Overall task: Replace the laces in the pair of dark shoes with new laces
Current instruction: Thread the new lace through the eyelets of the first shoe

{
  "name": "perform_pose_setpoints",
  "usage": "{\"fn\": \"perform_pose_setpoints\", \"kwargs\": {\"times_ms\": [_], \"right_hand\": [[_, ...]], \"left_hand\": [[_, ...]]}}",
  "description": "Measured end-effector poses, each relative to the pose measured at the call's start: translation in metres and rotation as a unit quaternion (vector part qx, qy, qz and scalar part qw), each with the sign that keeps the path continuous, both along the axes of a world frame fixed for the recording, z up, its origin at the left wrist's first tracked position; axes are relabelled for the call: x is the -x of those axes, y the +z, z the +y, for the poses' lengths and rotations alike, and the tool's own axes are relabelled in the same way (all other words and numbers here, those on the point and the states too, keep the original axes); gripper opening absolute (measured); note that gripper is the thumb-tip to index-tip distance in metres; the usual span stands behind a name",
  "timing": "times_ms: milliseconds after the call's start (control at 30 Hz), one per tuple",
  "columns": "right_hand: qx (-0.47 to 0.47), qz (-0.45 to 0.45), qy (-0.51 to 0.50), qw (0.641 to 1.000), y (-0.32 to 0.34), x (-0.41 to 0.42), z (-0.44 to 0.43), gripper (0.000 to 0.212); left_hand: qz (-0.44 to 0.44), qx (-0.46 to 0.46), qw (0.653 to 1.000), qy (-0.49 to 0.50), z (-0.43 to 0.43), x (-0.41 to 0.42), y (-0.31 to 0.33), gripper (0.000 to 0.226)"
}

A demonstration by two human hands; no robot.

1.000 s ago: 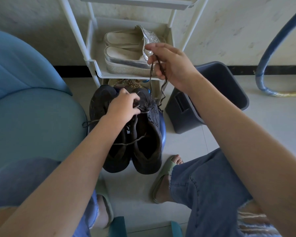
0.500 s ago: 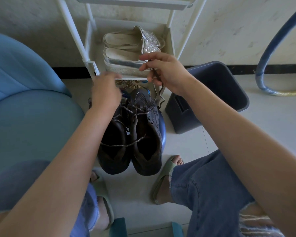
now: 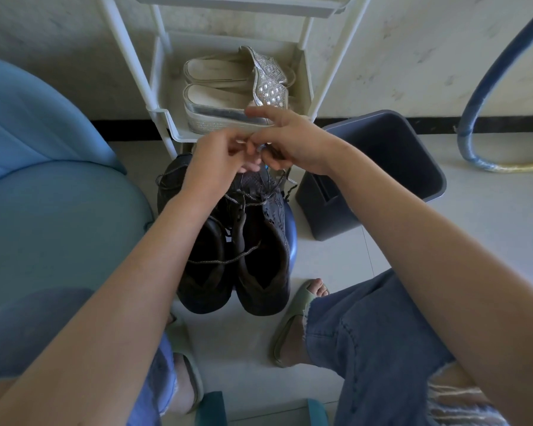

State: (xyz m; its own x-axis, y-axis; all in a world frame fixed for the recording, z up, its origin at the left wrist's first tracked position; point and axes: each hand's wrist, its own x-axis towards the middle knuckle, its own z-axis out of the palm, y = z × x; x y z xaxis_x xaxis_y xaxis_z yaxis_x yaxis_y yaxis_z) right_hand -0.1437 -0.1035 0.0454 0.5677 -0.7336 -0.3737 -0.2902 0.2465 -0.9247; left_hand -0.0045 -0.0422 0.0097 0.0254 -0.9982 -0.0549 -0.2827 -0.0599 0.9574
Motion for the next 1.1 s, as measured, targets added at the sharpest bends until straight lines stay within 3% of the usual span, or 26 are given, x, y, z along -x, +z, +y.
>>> {"fn": "perform_pose_setpoints", "kwargs": {"times_ms": [100, 167, 300, 400, 467, 567, 633, 700, 733, 833, 900, 1000, 1100], "right_hand": [[0.019, 0.031, -0.016, 0.999, 0.002, 0.008, -0.005, 0.056], [0.009, 0.024, -0.018, 1.0, 0.004, 0.014, -0.008, 0.055], [-0.003, 0.027, 0.028, 0.999, 0.001, 0.012, -0.005, 0.062], [-0.015, 0.027, 0.033, 0.999, -0.005, 0.006, -0.005, 0.069], [-0.017, 0.037, 0.03, 0.999, -0.007, 0.009, -0.007, 0.069], [0.019, 0.051, 0.053, 0.997, -0.004, 0.022, -0.013, 0.056], [0.027, 0.023, 0.044, 0.998, -0.002, 0.033, -0.018, 0.044], [0.018, -0.022, 0.0, 1.0, 0.0, 0.043, -0.023, 0.033], [0.011, -0.046, -0.028, 0.998, 0.001, 0.046, -0.025, 0.031], [-0.002, -0.103, -0.095, 0.99, 0.001, 0.052, -0.03, 0.029], [0.007, -0.082, -0.093, 0.992, -0.003, 0.048, -0.028, 0.029], [0.011, -0.016, -0.028, 0.999, -0.01, 0.03, -0.019, 0.032], [-0.003, -0.016, -0.003, 1.0, -0.013, 0.009, -0.01, 0.012]], "left_hand": [[-0.08, -0.033, 0.993, 0.076, 0.003, -0.007, -0.007, 0.018], [-0.067, -0.051, 0.99, 0.112, 0.002, -0.013, -0.011, 0.01], [0.015, -0.017, 0.999, -0.033, -0.001, -0.008, -0.005, 0.048], [0.031, -0.022, 0.997, -0.066, -0.001, 0.002, -0.003, 0.039], [0.017, -0.028, 0.999, 0.002, 0.001, 0.0, -0.003, 0.03], [-0.085, -0.046, 0.979, 0.181, 0.001, -0.022, -0.013, 0.024], [-0.051, -0.121, 0.956, 0.261, -0.001, -0.042, -0.02, 0.026], [0.007, -0.19, 0.939, 0.287, 0.001, -0.049, -0.026, 0.031], [-0.01, -0.202, 0.936, 0.289, 0.003, -0.049, -0.028, 0.032], [-0.258, -0.18, 0.922, 0.226, 0.006, -0.037, -0.024, 0.04], [-0.357, -0.119, 0.916, 0.138, 0.002, -0.024, -0.013, 0.055], [-0.324, -0.016, 0.945, 0.04, -0.007, 0.001, 0.005, 0.075], [-0.261, 0.058, 0.962, -0.046, -0.005, 0.013, 0.01, 0.069]]}}
